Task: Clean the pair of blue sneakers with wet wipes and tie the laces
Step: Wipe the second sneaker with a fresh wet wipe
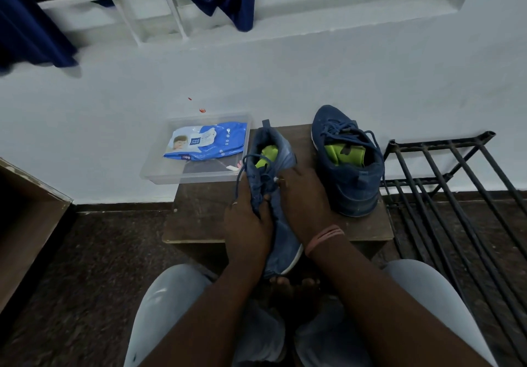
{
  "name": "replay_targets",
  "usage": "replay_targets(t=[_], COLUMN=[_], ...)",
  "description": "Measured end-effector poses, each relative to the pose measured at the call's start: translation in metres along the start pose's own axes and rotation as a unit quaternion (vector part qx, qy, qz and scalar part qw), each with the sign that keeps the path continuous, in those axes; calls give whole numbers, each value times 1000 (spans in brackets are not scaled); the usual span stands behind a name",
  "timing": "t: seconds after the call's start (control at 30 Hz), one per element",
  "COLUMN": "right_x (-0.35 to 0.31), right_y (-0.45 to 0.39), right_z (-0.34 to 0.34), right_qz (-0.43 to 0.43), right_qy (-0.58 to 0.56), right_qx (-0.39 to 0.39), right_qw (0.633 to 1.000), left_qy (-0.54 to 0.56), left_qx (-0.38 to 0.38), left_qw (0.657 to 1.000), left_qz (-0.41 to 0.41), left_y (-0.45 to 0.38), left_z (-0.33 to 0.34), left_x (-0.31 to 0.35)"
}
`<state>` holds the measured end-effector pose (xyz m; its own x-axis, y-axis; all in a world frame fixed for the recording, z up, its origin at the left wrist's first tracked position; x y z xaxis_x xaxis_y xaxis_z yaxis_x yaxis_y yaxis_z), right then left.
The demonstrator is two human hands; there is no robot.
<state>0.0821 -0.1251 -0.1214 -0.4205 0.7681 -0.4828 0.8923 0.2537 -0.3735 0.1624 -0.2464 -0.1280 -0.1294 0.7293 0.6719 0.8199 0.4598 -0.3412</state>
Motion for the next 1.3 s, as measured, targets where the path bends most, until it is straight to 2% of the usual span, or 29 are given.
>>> replay_targets(t=[0.07,0.13,0.27,0.3,0.37,0.43,0.6,0.7,0.8,0.87,0.9,1.0,1.2,1.3], right_x=[-6,-22,-29,-26,-11,-12,-16,-30,-26,-21,-19,-10,-14,-9], right_y=[17,45,66,60,31,1,-10,29,32,12,0,-12,40,17], right_z=[13,3,-17,-18,-13,-14,-22,-18,-11,-5,-6,-13,-6,-9], right_qz=[-2,-73,-140,-119,-33,6,18,-50,-75,-61,-42,34,-16,-10], right_qy=[-34,17,-40,-66,-81,-74,-21,-28,-29,21,37,-9,-46,-39], right_qx=[-50,-105,-108,-116,-80,-61,-6,-41,-97,-99,-77,-6,-122,-111], right_qw=[998,992,983,984,993,995,1000,998,992,993,996,999,991,993], left_qy=[1,11,34,33,25,19,27,35,38,36,36,40,40,43], left_qx=[4,12,12,10,5,1,1,6,5,0,-1,-1,11,4], left_qw=[1000,1000,999,999,999,999,998,997,997,998,998,997,996,997], left_qz=[-11,-25,-30,-32,-35,-31,-48,-67,-69,-59,-58,-62,-74,-64], left_y=[-2,-1,0,0,-1,-3,-4,-3,-3,-3,-3,-5,-3,-3], left_z=[0,0,0,0,2,3,3,4,5,5,5,3,3,3], left_x=[-3,-4,-5,-8,-9,-9,-10,-12,-14,-12,-11,-10,-11,-10])
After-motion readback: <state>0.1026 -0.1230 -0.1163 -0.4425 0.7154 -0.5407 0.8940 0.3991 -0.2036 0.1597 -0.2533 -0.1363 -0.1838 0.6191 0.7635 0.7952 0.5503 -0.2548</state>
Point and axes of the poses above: each hand's wrist, its own y-axis away from the middle knuckle, its own z-axis out of the palm, x = y × z, the point moved 7 cm from there along -y, towards the middle knuckle, and after that the axes turned 3 degrees about x, right-handed, at the moved point
